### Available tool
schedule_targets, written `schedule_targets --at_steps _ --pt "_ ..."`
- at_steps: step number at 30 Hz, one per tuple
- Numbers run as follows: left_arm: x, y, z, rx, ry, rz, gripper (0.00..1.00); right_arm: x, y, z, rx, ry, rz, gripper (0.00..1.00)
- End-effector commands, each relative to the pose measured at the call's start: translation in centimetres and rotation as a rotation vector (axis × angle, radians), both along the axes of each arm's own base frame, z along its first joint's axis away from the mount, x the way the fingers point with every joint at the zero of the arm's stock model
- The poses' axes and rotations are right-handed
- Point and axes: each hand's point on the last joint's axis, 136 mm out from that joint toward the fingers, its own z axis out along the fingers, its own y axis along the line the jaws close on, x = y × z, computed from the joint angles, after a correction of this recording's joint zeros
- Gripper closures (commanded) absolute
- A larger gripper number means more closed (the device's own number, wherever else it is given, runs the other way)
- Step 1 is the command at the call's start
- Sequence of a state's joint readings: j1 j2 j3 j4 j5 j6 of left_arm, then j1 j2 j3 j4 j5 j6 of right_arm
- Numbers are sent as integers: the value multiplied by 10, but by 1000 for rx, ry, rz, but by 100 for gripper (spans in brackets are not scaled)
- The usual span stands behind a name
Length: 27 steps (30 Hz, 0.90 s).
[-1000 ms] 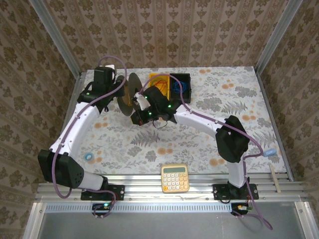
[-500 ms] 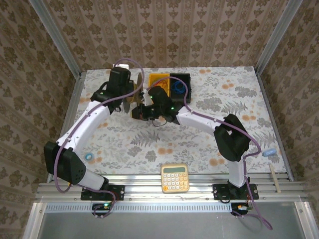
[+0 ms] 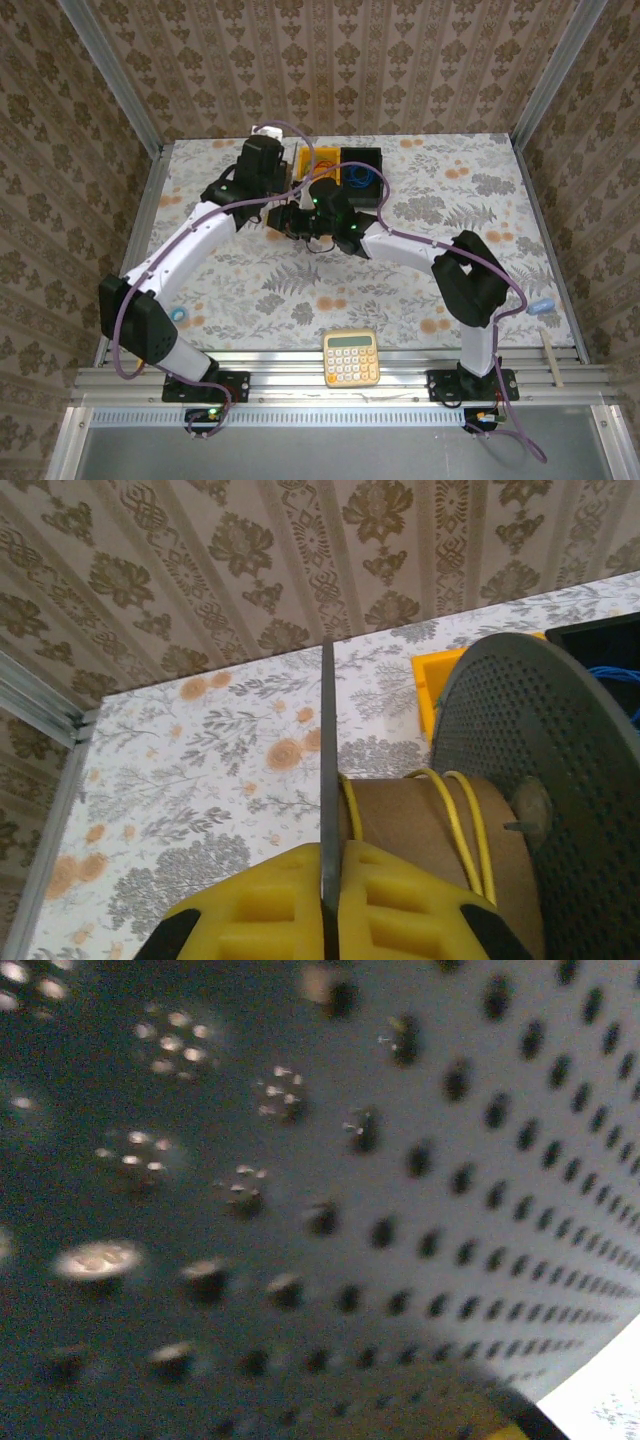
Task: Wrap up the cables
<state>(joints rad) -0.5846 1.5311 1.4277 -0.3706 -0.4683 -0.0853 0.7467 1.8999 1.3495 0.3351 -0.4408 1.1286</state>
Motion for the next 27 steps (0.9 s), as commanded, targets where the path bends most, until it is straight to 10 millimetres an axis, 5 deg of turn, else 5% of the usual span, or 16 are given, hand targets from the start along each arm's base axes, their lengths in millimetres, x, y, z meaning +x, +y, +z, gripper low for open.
schedule_targets --at_steps 1,12,16,23,27 --pt "-18 -28 -32 68 105 -102 100 13 -21 147 342 -308 -126 77" --pt "-23 -28 -38 72 113 -108 100 8 -43 160 325 -375 -173 76" --pt "-20 -25 -27 31 105 -114 100 -5 -46 147 199 -397 -123 70" --pt "-2 -6 6 -81 95 -135 100 -47 -81 112 -57 -448 -40 36" --pt "1 -1 22 -225 116 -206 100 -66 -118 108 -142 -503 -64 15"
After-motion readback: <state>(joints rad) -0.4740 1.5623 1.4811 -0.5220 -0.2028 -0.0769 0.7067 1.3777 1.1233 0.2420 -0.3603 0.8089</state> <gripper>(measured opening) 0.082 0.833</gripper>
